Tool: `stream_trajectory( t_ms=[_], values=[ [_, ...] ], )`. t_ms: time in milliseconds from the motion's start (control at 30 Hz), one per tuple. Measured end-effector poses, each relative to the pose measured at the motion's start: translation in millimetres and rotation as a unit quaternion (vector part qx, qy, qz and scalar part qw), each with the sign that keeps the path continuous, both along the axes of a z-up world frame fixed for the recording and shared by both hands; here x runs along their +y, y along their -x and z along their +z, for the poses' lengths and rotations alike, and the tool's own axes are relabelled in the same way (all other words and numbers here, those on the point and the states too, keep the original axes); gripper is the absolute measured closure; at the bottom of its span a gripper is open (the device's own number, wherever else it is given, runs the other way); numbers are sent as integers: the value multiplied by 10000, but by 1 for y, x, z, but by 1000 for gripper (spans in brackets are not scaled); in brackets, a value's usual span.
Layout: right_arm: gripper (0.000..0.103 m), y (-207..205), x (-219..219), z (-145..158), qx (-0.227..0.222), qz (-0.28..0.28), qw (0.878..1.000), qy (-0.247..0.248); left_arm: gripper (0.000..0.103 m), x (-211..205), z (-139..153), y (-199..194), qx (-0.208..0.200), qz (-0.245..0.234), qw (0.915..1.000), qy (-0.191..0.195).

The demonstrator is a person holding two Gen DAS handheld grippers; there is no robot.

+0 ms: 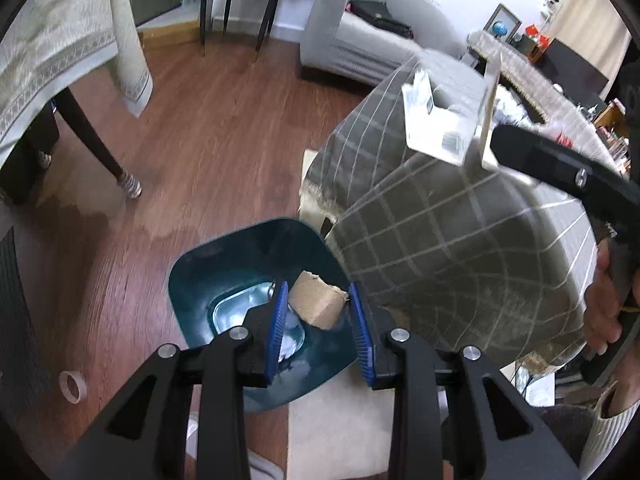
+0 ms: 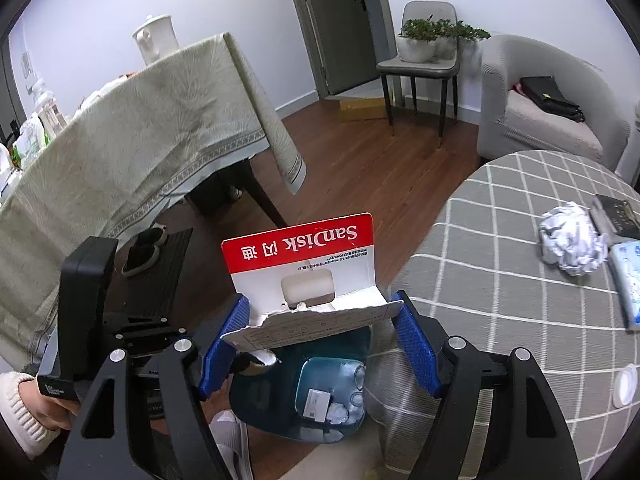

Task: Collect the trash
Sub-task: 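Carry both items over the teal bin while the left tool opens to drop the cardboard, then open the right tool to drop the SanDisk package into the teal bin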

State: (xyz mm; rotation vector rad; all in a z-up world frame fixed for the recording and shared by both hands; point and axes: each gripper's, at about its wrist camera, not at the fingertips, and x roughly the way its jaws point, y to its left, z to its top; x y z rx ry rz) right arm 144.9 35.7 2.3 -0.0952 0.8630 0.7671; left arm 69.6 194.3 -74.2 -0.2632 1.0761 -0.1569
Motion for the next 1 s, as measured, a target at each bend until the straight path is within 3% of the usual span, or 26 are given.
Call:
stream_trajectory(
  t_ms=[367, 467, 700, 1000],
  values=[
    [29, -3, 33, -22, 211, 170, 9991, 312, 68, 12, -47, 11, 744, -108, 9972, -37],
    [29, -3, 44, -29, 278, 220, 9985, 408, 59, 17, -53, 12, 818, -124, 9965, -77],
    [29, 5, 64, -37, 36, 287, 9959, 862, 50, 32, -52, 20, 770, -81, 9970, -8],
    [29, 7, 93, -65, 207, 492, 9919, 1151, 52, 60, -29, 30, 411, 167, 9989, 134]
  ],
)
